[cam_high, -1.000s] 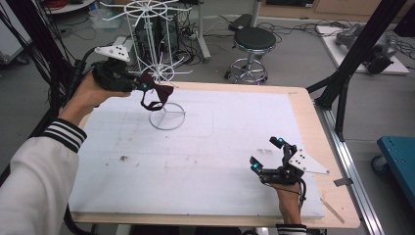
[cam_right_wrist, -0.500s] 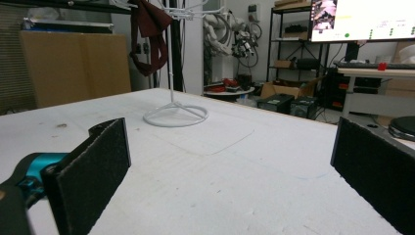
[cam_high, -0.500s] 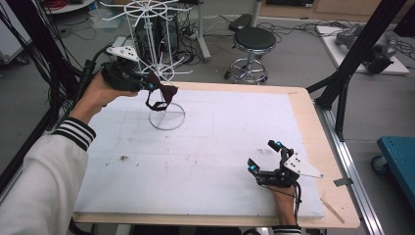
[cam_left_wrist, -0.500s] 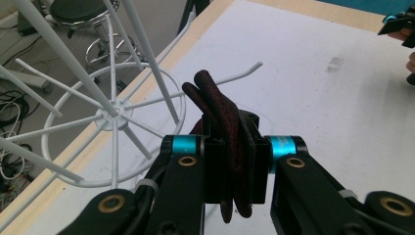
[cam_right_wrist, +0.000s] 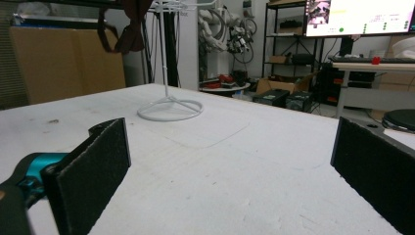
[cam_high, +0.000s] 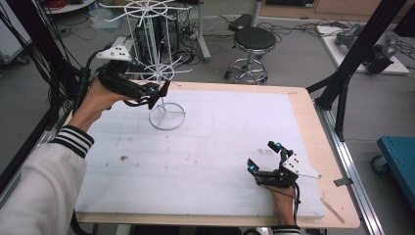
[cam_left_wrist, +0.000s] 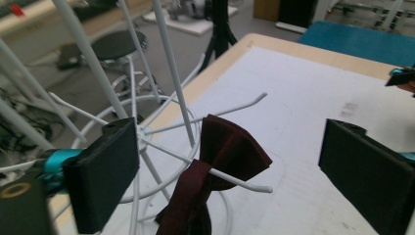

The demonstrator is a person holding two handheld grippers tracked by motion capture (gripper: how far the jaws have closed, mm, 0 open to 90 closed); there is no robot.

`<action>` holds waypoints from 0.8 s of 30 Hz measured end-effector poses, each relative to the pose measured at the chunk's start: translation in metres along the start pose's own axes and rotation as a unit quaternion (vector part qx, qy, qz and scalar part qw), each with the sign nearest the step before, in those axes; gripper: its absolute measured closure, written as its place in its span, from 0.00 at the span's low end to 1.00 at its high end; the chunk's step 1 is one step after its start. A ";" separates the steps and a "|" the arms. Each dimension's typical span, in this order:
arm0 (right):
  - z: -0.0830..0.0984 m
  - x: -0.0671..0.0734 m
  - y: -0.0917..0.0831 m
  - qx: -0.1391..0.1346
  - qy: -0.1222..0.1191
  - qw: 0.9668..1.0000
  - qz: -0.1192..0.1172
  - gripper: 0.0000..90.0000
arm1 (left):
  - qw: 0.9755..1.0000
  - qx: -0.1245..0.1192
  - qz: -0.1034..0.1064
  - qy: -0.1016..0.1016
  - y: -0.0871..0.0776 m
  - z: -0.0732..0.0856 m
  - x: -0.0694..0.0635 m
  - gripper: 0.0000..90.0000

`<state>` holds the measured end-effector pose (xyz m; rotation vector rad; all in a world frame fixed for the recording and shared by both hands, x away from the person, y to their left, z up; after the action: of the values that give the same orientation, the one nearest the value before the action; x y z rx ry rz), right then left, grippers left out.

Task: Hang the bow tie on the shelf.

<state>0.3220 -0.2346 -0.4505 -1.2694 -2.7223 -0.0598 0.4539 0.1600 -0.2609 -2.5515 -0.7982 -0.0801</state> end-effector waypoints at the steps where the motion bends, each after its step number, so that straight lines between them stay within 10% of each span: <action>1: 0.000 -0.001 0.000 0.000 -0.003 1.000 0.002 0.01 | 1.000 -0.005 -0.009 0.000 -0.003 0.001 -0.001 0.02; 12: 0.002 -0.003 0.001 0.001 -0.010 1.000 0.016 0.01 | 0.993 -0.105 -0.048 0.021 -0.054 0.034 -0.031 0.02; 22: 0.002 -0.006 -0.002 -0.018 -0.007 0.999 0.032 0.01 | 0.980 -0.179 -0.089 -0.005 -0.081 0.124 -0.075 0.02; 24: 0.002 -0.005 -0.002 -0.017 -0.008 0.999 0.034 0.01 | 0.981 -0.171 -0.093 -0.010 -0.077 0.139 -0.079 0.02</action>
<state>0.3233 -0.2400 -0.4535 -1.3758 -2.7004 -0.0906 0.3349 0.2361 -0.3678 -2.7890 -1.1134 -0.2731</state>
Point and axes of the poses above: each handheld gripper's, and its own axes: y roughly forward along the jaws, z roughly out of its underside, x roughly to its left, the point moved 6 cm from there along y, roughly forward along the jaws, and after that the axes turned 6 degrees about y, right-handed, at the moved point
